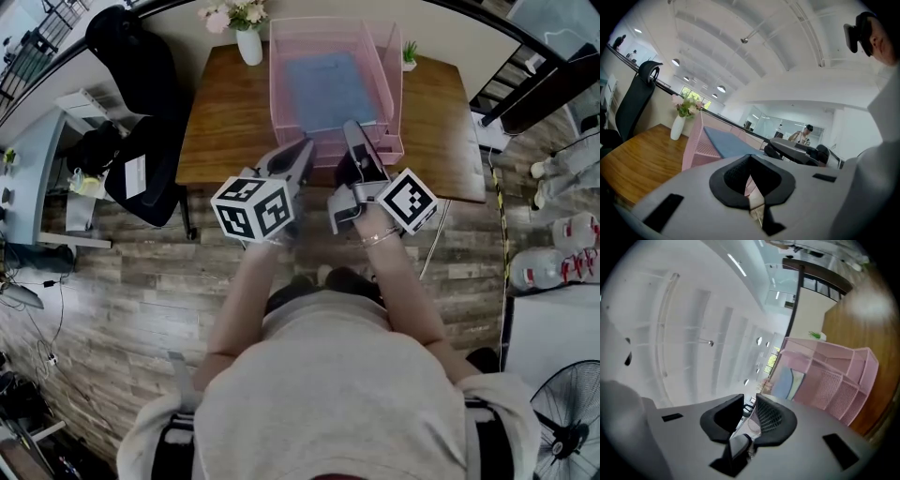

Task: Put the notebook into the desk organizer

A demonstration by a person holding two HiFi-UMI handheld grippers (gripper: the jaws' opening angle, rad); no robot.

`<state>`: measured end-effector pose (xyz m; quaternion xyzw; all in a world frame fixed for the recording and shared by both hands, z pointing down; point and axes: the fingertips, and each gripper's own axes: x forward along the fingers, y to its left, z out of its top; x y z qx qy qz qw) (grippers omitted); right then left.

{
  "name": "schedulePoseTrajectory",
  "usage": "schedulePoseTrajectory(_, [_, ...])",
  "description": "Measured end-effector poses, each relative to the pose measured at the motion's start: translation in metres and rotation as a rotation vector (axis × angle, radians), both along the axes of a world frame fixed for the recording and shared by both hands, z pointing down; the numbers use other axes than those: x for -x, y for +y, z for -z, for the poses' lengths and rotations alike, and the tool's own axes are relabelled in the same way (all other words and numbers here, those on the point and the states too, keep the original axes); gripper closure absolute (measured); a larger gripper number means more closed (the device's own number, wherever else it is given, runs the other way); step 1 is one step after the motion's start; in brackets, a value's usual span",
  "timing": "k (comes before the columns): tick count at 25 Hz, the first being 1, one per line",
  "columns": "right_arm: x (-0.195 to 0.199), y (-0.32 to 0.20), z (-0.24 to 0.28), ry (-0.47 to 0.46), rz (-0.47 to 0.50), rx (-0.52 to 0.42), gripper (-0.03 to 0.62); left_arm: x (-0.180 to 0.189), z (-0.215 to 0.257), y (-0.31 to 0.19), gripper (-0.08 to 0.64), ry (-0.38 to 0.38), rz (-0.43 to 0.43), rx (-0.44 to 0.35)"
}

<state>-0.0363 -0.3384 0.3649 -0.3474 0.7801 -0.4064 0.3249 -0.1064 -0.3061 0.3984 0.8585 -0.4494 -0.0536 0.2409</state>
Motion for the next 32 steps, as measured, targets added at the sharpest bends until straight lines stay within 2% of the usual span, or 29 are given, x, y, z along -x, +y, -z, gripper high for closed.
schedulePoseTrajectory(6, [-0.003, 0.013, 0.023, 0.227, 0.000, -0.153, 0.543, -0.006, 0.018, 0.005, 0.549, -0.001, -0.028, -0.049])
schedulePoseTrajectory(10, [0.002, 0.022, 0.035, 0.438, 0.000, -0.278, 0.574, -0.009, 0.030, 0.010, 0.549, -0.042, -0.046, -0.093])
schedulePoseTrajectory(14, [0.002, 0.029, 0.041, 0.587, -0.019, -0.357, 0.588, -0.017, 0.036, 0.015, 0.549, -0.040, -0.080, -0.115])
schedulePoseTrajectory(18, [0.002, 0.038, 0.047, 0.758, -0.054, -0.456, 0.589, -0.025, 0.041, 0.020, 0.549, -0.084, -0.125, -0.154])
schedulePoseTrajectory(22, [0.009, 0.046, 0.050, 0.860, -0.050, -0.515, 0.589, -0.030, 0.045, 0.024, 0.549, -0.119, -0.155, -0.188])
schedulePoseTrajectory(26, [0.013, 0.051, 0.041, 0.920, -0.046, -0.511, 0.589, -0.030, 0.042, 0.025, 0.548, -0.166, -0.154, -0.192])
schedulePoseTrajectory(32, [0.021, 0.057, 0.027, 0.989, 0.027, -0.513, 0.589, -0.035, 0.033, 0.026, 0.549, -0.266, -0.186, -0.180])
